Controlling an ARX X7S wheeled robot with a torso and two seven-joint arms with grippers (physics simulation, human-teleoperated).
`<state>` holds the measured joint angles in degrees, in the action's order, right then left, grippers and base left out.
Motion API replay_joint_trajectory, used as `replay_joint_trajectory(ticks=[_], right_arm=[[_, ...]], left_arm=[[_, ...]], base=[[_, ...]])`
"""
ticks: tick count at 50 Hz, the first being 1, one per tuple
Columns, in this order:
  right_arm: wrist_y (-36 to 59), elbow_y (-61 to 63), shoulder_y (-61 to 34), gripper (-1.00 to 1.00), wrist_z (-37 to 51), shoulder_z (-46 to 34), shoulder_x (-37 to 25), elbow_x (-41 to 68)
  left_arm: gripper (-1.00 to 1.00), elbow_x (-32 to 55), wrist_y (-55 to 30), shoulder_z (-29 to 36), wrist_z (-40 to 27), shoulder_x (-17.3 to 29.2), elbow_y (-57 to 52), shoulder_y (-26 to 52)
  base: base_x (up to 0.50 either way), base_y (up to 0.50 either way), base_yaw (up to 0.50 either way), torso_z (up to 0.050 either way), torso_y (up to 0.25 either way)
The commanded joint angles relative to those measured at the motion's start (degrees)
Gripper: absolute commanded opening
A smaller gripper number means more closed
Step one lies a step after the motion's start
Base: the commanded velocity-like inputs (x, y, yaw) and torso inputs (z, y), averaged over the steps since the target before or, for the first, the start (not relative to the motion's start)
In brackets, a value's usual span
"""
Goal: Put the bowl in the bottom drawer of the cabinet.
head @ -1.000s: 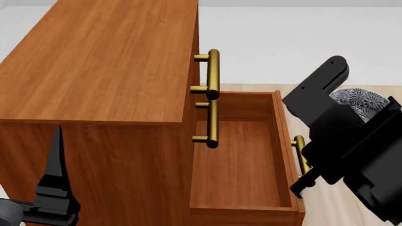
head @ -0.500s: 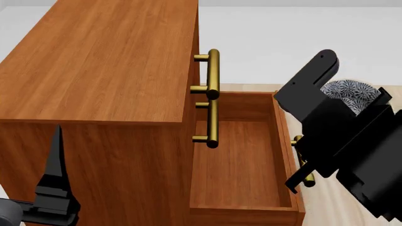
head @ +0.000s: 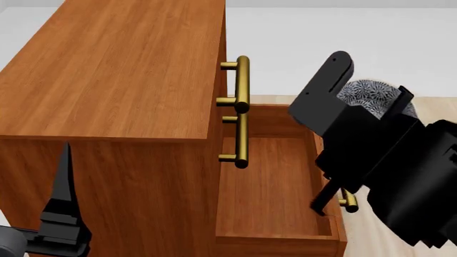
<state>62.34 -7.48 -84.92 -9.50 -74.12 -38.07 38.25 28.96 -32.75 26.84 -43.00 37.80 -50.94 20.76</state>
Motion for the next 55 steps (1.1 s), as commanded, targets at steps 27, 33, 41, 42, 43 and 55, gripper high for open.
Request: replay_joint_trajectory(ticks=[27,33,41,42,43,55], right_arm=[[-15.88,-11.09,-2.06,-1.00,-13.55,-6.12,5.57,-7.57],[-18.99,-15.32,-1.34,-1.00,-15.91,-7.37,7.65,-8.78],[-22.68,-20.19,-0.43,-1.00,-18.27,-7.75,9.77,-9.42],[-22.93,-20.59,-0.34,-1.00,-18.51,-7.87,9.94,-9.51],[-23.54,-21.12,-0.13,-1.00,-18.89,-7.78,10.13,-9.42],[-27.03,-26.46,0.48,-1.00,-22.01,-8.51,12.34,-10.23]], left_arm=[[1.00,-0.20,0.32,0.69,-0.13,0.25,0.35,0.15],[1.00,0.05,0.14,0.75,-0.07,0.28,0.34,0.38],[1.00,0.49,-0.41,0.60,-0.47,0.35,-0.15,0.60],[1.00,0.48,-0.42,0.58,-0.52,0.38,-0.14,0.58],[1.00,0.51,-0.30,0.53,-0.50,0.40,-0.10,0.54],[1.00,0.29,-0.06,0.88,-0.44,0.47,0.11,0.52]], base=[[0.00,0.00,0.00,0.001,0.001],[0.00,0.00,0.00,0.000,0.000],[0.00,0.00,0.00,0.000,0.000],[0.00,0.00,0.00,0.000,0.000],[0.00,0.00,0.00,0.000,0.000],[0.00,0.00,0.00,0.000,0.001]])
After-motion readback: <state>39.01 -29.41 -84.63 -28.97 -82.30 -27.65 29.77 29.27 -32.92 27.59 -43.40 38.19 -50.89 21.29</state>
